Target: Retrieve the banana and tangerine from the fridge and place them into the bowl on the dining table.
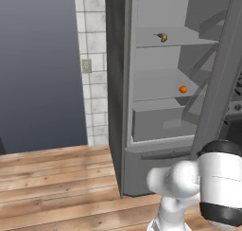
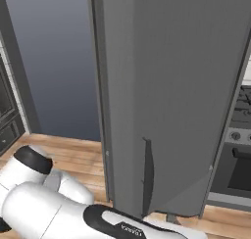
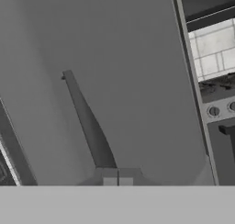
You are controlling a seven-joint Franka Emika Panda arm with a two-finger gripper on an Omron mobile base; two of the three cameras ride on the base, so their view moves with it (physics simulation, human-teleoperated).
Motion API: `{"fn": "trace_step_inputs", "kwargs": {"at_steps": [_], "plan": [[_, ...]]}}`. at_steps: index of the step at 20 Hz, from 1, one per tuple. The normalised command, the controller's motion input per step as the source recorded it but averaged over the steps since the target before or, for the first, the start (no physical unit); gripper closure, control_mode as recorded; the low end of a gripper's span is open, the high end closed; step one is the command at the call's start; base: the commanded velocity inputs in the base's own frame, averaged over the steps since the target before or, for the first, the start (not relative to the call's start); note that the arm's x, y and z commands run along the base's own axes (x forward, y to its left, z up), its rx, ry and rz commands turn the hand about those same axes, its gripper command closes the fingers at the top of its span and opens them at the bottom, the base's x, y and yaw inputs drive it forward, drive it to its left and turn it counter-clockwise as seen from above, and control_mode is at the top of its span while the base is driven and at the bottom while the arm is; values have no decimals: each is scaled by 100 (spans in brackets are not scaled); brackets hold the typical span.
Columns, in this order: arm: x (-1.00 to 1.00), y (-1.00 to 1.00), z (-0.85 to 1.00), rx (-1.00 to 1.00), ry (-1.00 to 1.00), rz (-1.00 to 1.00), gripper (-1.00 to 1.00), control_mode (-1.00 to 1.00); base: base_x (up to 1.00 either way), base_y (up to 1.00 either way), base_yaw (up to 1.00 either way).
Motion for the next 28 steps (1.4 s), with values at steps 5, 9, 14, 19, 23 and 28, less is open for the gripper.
{"fn": "trace_step_inputs", "kwargs": {"at_steps": [5, 9, 14, 19, 23, 28], "plan": [[0, 55, 100, -1, 36, 3, 100, -100, 0, 0, 0], [2, 88, 100, -13, 37, 0, 100, -100, 0, 0, 0], [0, 98, 100, -25, 29, 0, 100, -100, 0, 0, 0], [0, 100, 96, -36, 27, 0, 100, -100, 0, 0, 0], [0, 100, 65, -44, 28, 0, 100, -100, 0, 0, 0], [5, 97, 52, -42, 29, 0, 100, -100, 0, 0, 0]]}}
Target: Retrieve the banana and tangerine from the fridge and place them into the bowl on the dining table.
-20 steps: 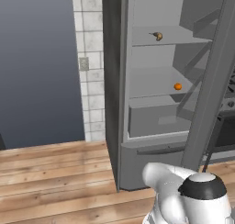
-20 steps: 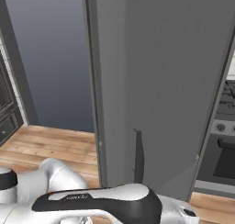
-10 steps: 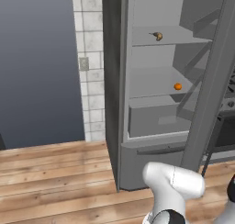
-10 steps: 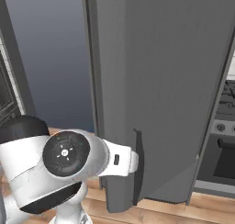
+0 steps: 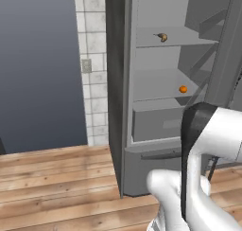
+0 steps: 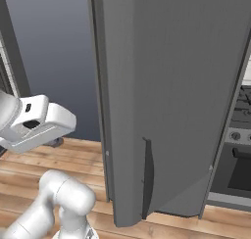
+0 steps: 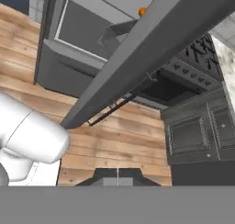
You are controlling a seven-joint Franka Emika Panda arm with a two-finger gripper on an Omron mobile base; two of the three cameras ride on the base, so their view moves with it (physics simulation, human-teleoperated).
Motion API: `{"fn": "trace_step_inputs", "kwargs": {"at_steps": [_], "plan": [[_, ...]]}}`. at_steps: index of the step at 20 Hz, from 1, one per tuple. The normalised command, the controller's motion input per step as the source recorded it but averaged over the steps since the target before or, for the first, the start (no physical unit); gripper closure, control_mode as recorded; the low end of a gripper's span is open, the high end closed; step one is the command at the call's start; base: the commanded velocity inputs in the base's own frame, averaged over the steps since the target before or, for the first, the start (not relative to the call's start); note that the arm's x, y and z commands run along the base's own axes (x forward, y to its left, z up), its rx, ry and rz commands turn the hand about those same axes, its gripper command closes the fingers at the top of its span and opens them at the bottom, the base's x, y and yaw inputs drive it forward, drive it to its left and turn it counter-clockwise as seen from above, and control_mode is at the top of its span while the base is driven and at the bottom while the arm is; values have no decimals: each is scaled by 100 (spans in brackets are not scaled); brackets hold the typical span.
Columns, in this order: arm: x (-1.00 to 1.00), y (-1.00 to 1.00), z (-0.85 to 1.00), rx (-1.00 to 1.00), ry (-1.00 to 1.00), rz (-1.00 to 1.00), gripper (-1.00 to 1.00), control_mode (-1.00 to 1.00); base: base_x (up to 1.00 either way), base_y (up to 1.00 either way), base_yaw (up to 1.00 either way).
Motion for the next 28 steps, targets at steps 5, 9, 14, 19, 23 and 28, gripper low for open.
{"fn": "trace_step_inputs", "kwargs": {"at_steps": [5, 9, 14, 19, 23, 28], "plan": [[24, 77, 23, -33, 23, 0, 100, -100, 0, 0, 0], [57, 20, -18, -19, 5, 0, 100, -100, 0, 0, 0], [66, 0, -34, -3, 0, 0, 100, -100, 0, 0, 0], [63, 0, -27, -3, 0, 0, 100, -100, 0, 0, 0], [52, 0, -36, -5, 0, 0, 100, -100, 0, 0, 0], [48, 0, -52, -7, 0, 0, 100, -100, 0, 0, 0]]}}
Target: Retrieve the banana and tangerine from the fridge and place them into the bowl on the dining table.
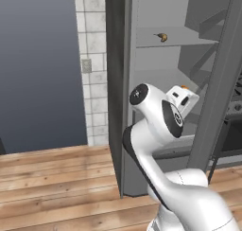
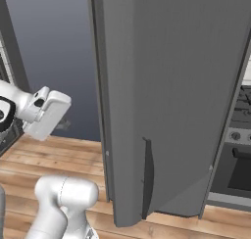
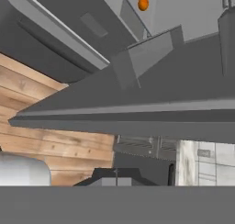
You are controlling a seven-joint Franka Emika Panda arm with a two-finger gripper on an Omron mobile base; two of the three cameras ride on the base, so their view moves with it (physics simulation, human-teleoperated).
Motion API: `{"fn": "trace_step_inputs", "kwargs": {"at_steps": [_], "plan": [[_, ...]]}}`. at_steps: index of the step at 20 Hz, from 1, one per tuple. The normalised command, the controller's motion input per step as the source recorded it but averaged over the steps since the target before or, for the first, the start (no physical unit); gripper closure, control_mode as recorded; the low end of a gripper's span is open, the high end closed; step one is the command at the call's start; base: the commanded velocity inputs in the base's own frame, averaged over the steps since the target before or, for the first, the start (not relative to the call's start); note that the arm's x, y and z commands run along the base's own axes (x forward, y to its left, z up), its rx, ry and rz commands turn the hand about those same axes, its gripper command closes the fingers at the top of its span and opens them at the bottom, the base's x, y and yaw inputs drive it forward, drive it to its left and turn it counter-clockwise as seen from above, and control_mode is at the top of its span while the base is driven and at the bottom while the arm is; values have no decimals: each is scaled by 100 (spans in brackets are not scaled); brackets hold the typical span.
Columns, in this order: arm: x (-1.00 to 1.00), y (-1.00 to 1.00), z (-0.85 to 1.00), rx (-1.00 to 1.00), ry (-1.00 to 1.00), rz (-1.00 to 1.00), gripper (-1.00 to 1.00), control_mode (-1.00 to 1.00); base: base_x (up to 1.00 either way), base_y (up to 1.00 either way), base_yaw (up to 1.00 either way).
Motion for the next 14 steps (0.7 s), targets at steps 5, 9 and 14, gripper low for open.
{"fn": "trace_step_inputs", "kwargs": {"at_steps": [5, 9, 14], "plan": [[42, 0, -58, -6, -2, 0, 100, -100, 0, 0, 0], [30, -1, -46, -3, 0, 0, 100, -100, 0, 0, 0], [2, -26, -42, -2, 0, 0, 100, -100, 0, 0, 0]]}}
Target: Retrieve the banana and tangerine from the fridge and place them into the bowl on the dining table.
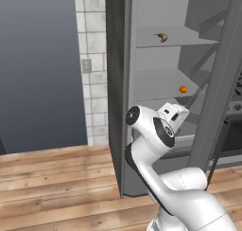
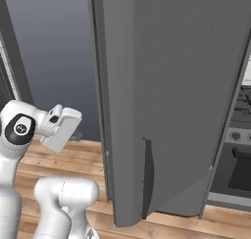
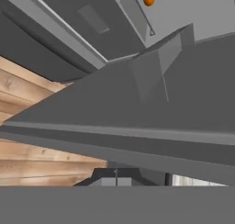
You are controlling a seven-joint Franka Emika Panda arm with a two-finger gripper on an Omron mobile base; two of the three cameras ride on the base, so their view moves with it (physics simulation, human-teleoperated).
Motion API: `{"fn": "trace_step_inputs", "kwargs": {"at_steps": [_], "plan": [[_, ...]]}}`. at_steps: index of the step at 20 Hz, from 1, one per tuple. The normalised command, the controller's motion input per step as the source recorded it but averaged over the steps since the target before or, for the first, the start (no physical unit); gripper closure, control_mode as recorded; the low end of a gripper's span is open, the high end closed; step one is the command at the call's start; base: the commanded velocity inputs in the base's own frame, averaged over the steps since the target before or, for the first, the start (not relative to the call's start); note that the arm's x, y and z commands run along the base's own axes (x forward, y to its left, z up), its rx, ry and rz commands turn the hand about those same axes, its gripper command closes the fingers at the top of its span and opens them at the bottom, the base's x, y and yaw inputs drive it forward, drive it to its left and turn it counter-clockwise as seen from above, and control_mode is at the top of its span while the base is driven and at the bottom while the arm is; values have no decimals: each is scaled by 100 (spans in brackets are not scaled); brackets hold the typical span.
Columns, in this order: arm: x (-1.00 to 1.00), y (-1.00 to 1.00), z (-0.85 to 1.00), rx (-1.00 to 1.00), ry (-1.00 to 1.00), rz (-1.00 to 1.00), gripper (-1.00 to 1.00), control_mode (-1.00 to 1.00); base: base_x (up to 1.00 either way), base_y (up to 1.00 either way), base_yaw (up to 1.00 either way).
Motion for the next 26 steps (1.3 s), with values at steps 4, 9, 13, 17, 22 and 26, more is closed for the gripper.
{"fn": "trace_step_inputs", "kwargs": {"at_steps": [4, 9, 13, 17, 22, 26], "plan": [[0, -31, -51, -4, 0, 0, 100, -100, 0, 0, 0], [7, -28, -55, -7, 0, 0, 100, -100, 0, 0, 0], [16, -23, -49, -8, 2, 0, 100, -100, 0, 0, 0], [20, -32, -32, -7, 4, 0, 100, -100, 0, 0, 0], [11, -50, -14, -4, 5, -6, 100, -100, 0, 0, 0], [3, -65, -12, 0, 1, -14, 100, -100, 0, 0, 0]]}}
